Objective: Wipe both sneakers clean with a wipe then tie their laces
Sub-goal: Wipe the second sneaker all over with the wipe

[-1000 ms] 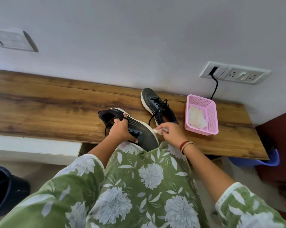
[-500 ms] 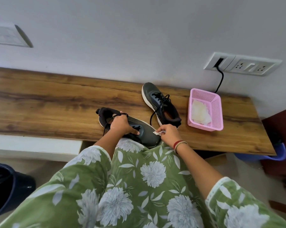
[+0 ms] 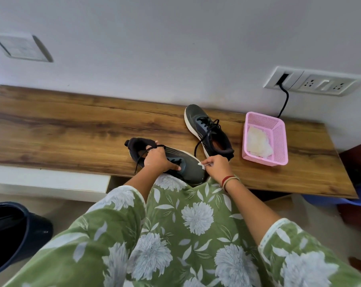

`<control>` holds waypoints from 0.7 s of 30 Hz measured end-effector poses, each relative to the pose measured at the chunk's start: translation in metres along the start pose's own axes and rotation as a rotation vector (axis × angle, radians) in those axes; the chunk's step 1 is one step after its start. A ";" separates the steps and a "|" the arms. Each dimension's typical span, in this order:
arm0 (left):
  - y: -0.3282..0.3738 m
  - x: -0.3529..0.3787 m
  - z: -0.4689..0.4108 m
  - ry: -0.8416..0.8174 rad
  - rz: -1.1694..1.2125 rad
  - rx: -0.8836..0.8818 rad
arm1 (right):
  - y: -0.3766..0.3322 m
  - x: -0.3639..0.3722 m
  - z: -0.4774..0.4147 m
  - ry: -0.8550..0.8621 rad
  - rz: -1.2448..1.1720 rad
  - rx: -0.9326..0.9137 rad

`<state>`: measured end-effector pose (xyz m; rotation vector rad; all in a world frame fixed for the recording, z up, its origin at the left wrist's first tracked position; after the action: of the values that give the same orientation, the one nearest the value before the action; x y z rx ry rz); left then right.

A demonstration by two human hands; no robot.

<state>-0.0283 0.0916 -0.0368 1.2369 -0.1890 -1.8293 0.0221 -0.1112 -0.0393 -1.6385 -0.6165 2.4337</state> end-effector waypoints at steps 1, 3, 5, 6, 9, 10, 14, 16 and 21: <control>0.002 0.001 0.001 -0.001 -0.005 0.000 | 0.003 -0.001 0.002 -0.008 0.019 -0.001; 0.005 0.001 0.001 -0.006 -0.010 -0.011 | 0.007 -0.002 0.006 -0.024 0.068 -0.007; 0.006 0.000 -0.001 -0.010 -0.010 -0.014 | 0.009 -0.003 0.009 -0.023 0.103 -0.015; 0.006 0.000 -0.002 -0.008 -0.005 -0.014 | 0.010 -0.004 0.010 -0.006 0.087 -0.014; 0.003 -0.001 -0.005 0.008 0.010 -0.014 | 0.011 -0.007 0.012 0.119 -0.073 0.014; 0.002 -0.001 -0.005 0.010 0.015 -0.017 | 0.011 -0.007 0.012 0.149 -0.104 0.017; 0.003 0.000 -0.005 0.014 0.014 -0.019 | 0.006 -0.004 0.006 0.087 -0.090 -0.004; 0.003 0.001 -0.006 0.015 0.005 -0.024 | 0.005 -0.003 0.003 0.061 -0.056 -0.007; 0.008 0.005 -0.007 -0.004 -0.049 -0.035 | 0.011 0.000 0.004 -0.059 0.038 0.007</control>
<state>-0.0189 0.0857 -0.0392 1.2235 -0.1299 -1.8693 0.0195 -0.1222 -0.0425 -1.5953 -0.5893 2.5163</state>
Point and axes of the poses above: each hand's wrist, its own z-axis away from the middle knuckle, its own x-axis out of the palm, y = z × x, the point moved 4 cm from there along -z, towards the middle knuckle, and after that the axes turned 13 degrees about z, right-handed, at the moved point
